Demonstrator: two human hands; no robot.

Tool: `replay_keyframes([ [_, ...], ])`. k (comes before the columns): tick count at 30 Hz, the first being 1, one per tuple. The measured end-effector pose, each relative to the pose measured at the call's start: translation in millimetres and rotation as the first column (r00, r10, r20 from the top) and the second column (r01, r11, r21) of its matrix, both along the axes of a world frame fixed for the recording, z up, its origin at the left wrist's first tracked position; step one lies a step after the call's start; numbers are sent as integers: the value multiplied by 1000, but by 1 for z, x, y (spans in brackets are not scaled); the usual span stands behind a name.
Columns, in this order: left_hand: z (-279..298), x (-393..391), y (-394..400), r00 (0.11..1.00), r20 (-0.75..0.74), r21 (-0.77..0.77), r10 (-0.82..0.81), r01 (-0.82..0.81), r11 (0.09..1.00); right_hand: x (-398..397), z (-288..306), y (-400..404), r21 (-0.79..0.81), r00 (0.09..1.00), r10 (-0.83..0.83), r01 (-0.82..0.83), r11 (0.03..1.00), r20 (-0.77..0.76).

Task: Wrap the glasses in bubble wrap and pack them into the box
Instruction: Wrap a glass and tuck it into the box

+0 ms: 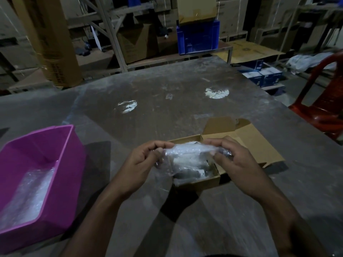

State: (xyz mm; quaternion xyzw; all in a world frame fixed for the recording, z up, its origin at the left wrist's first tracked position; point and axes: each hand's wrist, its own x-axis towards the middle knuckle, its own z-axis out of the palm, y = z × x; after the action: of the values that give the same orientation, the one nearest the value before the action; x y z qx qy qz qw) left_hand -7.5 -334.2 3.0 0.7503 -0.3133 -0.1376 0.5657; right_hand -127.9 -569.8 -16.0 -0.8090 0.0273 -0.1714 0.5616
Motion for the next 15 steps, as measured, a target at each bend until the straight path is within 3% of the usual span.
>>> replay_keyframes([
  [5,0,-2,-3,999,-50,-10,9,-10,1000,4,-4,0,-125,995,-85,91,988,55],
  [11,-3,5,-3,977,198,56,79,-92,994,6,-5,-2,-169,995,-65,77,983,77],
  [15,-2,6,-1,984,173,104,45,-64,993,2,-2,-4,-77,998,-16,21,997,56],
])
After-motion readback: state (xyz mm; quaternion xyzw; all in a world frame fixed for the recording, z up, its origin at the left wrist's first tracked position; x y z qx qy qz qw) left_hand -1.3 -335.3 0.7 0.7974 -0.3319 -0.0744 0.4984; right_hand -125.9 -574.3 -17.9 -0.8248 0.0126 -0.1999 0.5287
